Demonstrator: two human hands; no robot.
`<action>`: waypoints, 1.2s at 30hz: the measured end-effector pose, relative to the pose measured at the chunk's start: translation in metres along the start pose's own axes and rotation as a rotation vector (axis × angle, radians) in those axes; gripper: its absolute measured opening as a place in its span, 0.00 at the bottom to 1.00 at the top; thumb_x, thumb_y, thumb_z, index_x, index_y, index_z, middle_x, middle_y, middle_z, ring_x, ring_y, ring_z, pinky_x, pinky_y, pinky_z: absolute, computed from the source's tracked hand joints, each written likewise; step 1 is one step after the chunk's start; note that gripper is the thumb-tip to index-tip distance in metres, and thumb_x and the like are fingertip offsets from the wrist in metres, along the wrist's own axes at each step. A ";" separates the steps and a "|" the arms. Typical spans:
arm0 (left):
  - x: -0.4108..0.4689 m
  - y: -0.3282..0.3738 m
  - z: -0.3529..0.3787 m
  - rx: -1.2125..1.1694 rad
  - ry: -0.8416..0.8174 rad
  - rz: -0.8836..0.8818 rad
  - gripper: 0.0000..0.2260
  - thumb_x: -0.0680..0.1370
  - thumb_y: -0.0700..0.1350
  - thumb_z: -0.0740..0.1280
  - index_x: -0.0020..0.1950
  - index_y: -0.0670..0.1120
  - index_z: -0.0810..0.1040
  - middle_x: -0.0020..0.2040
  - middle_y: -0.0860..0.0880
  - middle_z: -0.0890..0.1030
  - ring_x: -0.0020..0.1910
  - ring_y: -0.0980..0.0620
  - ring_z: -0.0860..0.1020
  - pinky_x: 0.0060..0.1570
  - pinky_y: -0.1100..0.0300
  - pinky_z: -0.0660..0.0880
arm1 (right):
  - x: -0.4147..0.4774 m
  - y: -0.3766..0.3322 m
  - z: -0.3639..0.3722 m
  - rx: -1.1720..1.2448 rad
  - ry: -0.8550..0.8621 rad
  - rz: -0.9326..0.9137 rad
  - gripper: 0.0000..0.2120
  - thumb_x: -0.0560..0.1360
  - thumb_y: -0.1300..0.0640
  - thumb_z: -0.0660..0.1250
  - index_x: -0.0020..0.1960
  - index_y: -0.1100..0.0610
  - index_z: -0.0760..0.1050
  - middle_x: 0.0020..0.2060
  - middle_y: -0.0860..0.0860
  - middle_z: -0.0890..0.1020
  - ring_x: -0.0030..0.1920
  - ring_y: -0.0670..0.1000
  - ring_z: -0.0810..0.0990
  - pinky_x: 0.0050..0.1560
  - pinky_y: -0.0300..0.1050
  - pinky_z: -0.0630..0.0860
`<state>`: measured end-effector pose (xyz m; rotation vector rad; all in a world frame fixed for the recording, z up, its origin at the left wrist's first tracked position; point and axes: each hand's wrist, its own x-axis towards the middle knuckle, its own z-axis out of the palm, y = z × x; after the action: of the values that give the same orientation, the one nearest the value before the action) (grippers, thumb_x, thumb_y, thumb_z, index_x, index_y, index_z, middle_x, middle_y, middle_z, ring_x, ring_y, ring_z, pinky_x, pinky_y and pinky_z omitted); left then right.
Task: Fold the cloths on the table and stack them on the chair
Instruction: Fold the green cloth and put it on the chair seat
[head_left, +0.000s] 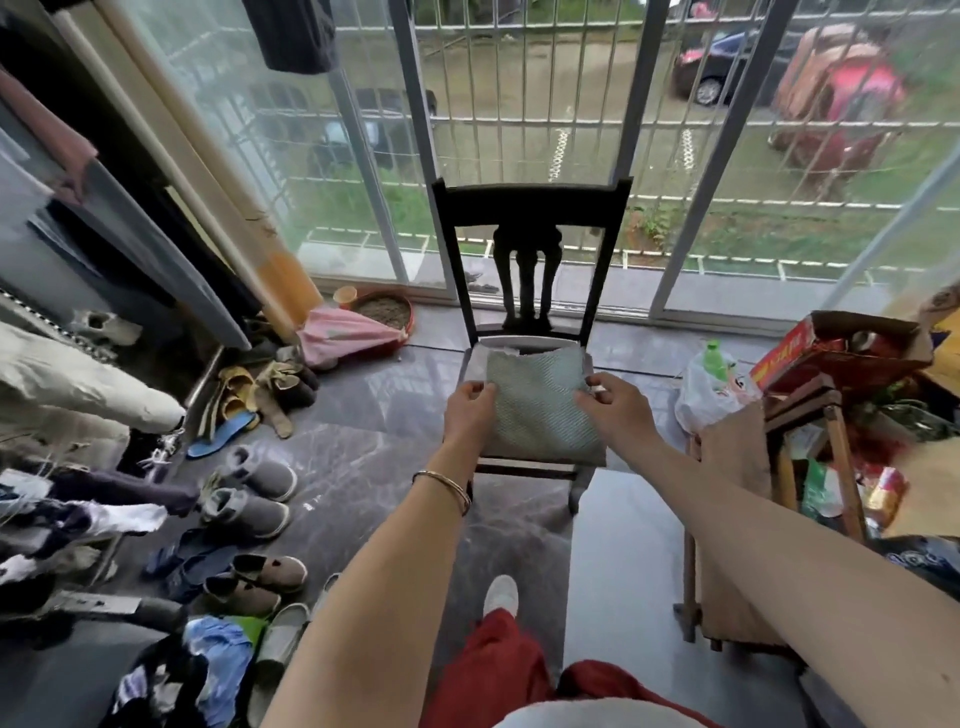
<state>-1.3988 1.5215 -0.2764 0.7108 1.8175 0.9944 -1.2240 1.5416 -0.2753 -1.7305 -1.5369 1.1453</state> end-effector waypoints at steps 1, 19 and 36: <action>0.010 0.003 0.000 0.030 -0.006 0.000 0.10 0.78 0.47 0.61 0.53 0.43 0.76 0.45 0.47 0.77 0.44 0.49 0.74 0.46 0.55 0.73 | 0.009 -0.001 0.003 0.000 0.010 0.010 0.12 0.75 0.54 0.66 0.56 0.58 0.77 0.39 0.52 0.79 0.42 0.51 0.75 0.44 0.41 0.66; 0.141 0.027 0.004 0.146 -0.183 -0.031 0.06 0.79 0.47 0.60 0.49 0.45 0.73 0.42 0.49 0.75 0.36 0.55 0.71 0.34 0.63 0.67 | 0.108 -0.012 0.053 -0.034 0.109 0.156 0.11 0.76 0.54 0.64 0.56 0.57 0.76 0.44 0.51 0.79 0.46 0.51 0.75 0.47 0.43 0.68; 0.228 -0.026 0.080 0.250 -0.191 -0.072 0.14 0.80 0.48 0.59 0.60 0.42 0.74 0.57 0.43 0.79 0.52 0.46 0.77 0.51 0.55 0.72 | 0.204 0.075 0.067 0.040 0.071 0.282 0.03 0.76 0.53 0.64 0.46 0.53 0.73 0.42 0.51 0.79 0.44 0.53 0.75 0.45 0.46 0.69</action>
<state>-1.4222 1.7165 -0.4198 0.8549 1.8018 0.6354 -1.2481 1.7165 -0.4189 -1.9839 -1.2462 1.2252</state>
